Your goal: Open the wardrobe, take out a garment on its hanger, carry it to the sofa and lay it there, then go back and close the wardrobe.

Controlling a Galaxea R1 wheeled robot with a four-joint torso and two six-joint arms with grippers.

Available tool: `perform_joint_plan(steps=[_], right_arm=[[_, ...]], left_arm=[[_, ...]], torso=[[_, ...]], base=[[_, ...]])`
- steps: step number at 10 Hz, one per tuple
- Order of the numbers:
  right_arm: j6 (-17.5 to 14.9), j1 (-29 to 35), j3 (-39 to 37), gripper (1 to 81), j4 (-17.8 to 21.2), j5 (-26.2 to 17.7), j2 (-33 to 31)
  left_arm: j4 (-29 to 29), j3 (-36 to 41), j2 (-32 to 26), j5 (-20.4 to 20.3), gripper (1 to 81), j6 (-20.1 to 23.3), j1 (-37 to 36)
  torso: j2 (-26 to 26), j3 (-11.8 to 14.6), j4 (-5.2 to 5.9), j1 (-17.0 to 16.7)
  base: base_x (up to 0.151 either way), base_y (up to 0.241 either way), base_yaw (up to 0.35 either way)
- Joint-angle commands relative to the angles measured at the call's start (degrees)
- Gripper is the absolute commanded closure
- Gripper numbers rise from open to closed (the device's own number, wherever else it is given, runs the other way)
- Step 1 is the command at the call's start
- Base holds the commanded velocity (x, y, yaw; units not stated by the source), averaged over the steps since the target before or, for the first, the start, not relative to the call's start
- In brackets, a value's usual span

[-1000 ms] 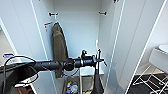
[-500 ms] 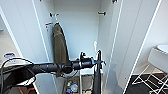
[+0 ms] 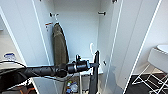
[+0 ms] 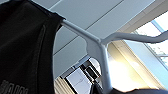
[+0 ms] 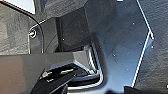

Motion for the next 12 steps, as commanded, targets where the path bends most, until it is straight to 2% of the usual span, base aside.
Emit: perform_joint_plan(steps=[1, 3, 7, 12], right_arm=[[-0.2, 1.8, 0.3, 1.0, -0.3, -3.1, 0.4], [-0.2, 1.8, 0.3, 1.0, -0.3, -3.1, 0.4], [-0.2, 1.6, 0.5, 1.0, -0.3, -3.0, 0.4], [-0.2, 1.5, 0.5, 1.0, -0.3, -2.6, 0.4]], left_arm=[[1.6, 5.1, -4.3, -3.3, 81.1, 4.5, -5.4], [2.8, 6.7, -6.4, -3.5, 81.1, 5.3, -3.4], [3.2, 7.3, -6.4, -3.6, 81.1, 5.3, -2.0], [3.5, 7.5, -6.3, -6.0, 81.1, 5.4, -1.0]], torso=[[0.0, 0.0, 0.0, 0.0], [0.0, 0.0, 0.0, 0.0], [0.0, 0.0, 0.0, 0.0], [0.0, 0.0, 0.0, 0.0]], base=[[0.0, 0.0, 0.0], [0.0, 0.0, 0.0], [0.0, 0.0, 0.0], [0.0, 0.0, 0.0]])
